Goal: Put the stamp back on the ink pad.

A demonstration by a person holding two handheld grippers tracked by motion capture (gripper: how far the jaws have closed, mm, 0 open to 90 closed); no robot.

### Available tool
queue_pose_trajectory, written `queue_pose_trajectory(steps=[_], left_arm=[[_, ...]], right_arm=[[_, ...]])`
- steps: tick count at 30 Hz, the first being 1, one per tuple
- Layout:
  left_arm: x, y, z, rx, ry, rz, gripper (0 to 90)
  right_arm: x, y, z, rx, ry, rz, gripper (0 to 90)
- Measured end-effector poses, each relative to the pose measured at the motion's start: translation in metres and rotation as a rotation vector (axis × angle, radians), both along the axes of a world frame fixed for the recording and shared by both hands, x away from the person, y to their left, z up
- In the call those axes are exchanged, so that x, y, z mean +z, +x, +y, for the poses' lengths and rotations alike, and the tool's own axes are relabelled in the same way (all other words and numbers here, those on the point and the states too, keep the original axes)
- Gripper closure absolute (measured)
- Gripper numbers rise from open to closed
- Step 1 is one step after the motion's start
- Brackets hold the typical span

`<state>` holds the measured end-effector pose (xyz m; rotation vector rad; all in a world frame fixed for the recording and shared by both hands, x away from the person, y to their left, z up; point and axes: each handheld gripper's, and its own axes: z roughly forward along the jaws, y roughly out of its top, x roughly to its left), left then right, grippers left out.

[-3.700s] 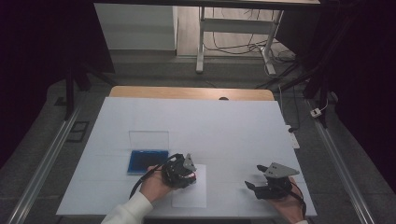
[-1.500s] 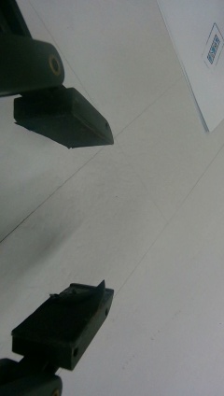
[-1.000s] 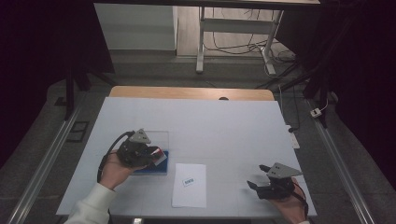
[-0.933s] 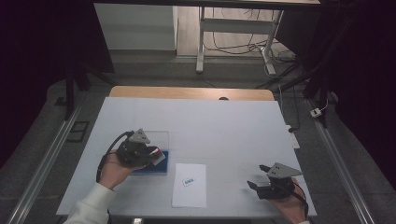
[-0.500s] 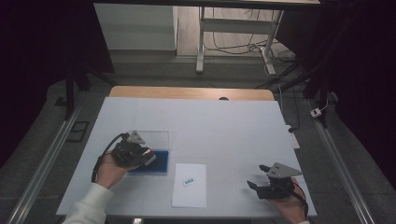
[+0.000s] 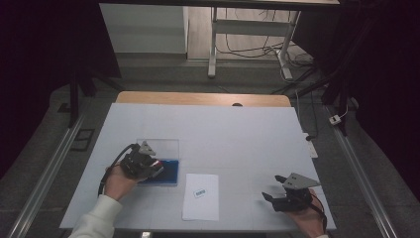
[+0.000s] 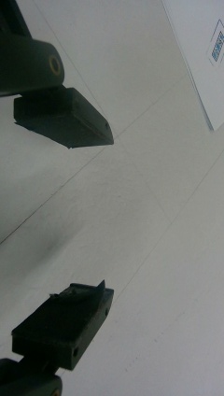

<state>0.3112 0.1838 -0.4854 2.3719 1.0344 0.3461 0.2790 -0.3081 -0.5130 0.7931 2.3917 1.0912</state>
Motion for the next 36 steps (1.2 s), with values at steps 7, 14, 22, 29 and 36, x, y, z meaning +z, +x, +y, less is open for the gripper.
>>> queue_pose_trajectory(steps=[7, 14, 22, 29, 36], left_arm=[[0.003, -0.002, 0.000, 0.006, -0.030, -0.023, 56.8], [0.014, -0.013, 0.006, 0.040, -0.102, -0.085, 37.7], [0.013, -0.043, 0.019, 0.072, -0.172, -0.150, 28.6], [-0.001, -0.066, 0.033, 0.107, -0.223, -0.169, 27.5], [-0.016, -0.081, 0.038, 0.097, -0.199, -0.151, 26.8]], right_arm=[[0.000, 0.000, 0.000, -0.001, -0.002, 0.003, 21.5], [0.000, 0.000, 0.000, -0.001, 0.000, 0.001, 21.5], [0.001, -0.001, -0.001, -0.003, 0.004, -0.007, 21.6], [0.001, -0.001, 0.000, 0.003, -0.004, -0.007, 21.5], [0.001, -0.001, -0.001, -0.001, -0.006, -0.012, 21.6]])
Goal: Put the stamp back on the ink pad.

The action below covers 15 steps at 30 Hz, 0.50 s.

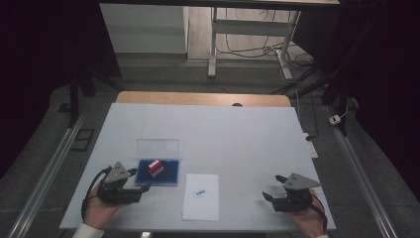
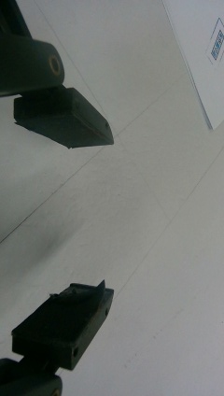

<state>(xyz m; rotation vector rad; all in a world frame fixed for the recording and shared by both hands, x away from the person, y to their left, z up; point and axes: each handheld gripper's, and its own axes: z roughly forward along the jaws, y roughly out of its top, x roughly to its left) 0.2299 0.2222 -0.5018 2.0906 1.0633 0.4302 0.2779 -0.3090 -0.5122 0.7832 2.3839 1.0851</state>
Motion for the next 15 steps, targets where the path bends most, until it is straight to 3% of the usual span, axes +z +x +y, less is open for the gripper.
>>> queue_pose_trajectory(steps=[5, 15], left_arm=[[-0.0053, -0.0064, 0.0022, 0.002, 0.006, -0.001, 26.8], [-0.0103, -0.0056, 0.0021, 0.003, 0.009, 0.012, 26.7]], right_arm=[[0.0020, -0.0014, -0.0010, -0.003, 0.005, -0.017, 21.9], [0.0042, -0.0032, -0.0008, 0.000, 0.025, -0.035, 22.2]])
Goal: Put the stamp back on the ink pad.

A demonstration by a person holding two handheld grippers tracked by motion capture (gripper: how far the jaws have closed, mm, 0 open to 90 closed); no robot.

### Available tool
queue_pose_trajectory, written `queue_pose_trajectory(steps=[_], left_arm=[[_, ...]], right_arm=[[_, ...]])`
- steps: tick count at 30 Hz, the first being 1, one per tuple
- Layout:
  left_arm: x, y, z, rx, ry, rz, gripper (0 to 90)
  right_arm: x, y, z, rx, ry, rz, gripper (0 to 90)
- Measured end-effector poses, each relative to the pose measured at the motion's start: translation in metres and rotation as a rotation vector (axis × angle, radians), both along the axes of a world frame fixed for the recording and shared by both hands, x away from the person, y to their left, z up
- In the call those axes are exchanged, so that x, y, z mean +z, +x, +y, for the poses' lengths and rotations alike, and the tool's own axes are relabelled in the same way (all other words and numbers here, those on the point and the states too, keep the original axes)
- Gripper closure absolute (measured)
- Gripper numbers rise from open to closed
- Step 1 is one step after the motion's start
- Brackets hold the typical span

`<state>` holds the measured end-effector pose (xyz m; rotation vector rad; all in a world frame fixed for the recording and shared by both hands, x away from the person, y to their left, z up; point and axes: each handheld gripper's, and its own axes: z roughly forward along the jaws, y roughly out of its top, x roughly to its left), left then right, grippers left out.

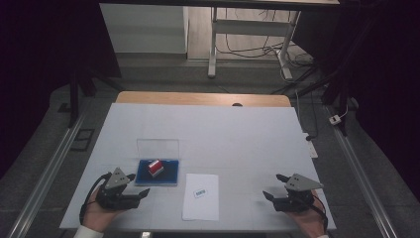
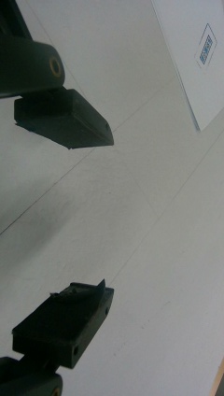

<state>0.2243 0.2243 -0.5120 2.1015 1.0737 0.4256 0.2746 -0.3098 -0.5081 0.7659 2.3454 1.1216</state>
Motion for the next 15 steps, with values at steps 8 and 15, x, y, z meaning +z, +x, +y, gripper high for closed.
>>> queue_pose_trajectory(steps=[8, 15], left_arm=[[-0.0011, 0.0008, 0.0016, 0.004, -0.007, 0.004, 26.8], [-0.0025, 0.0016, 0.0016, 0.007, -0.008, 0.011, 26.1]], right_arm=[[0.0004, -0.0006, 0.0002, 0.002, 0.000, -0.006, 22.3], [0.0003, -0.0006, 0.0001, 0.003, 0.002, -0.005, 22.3]])
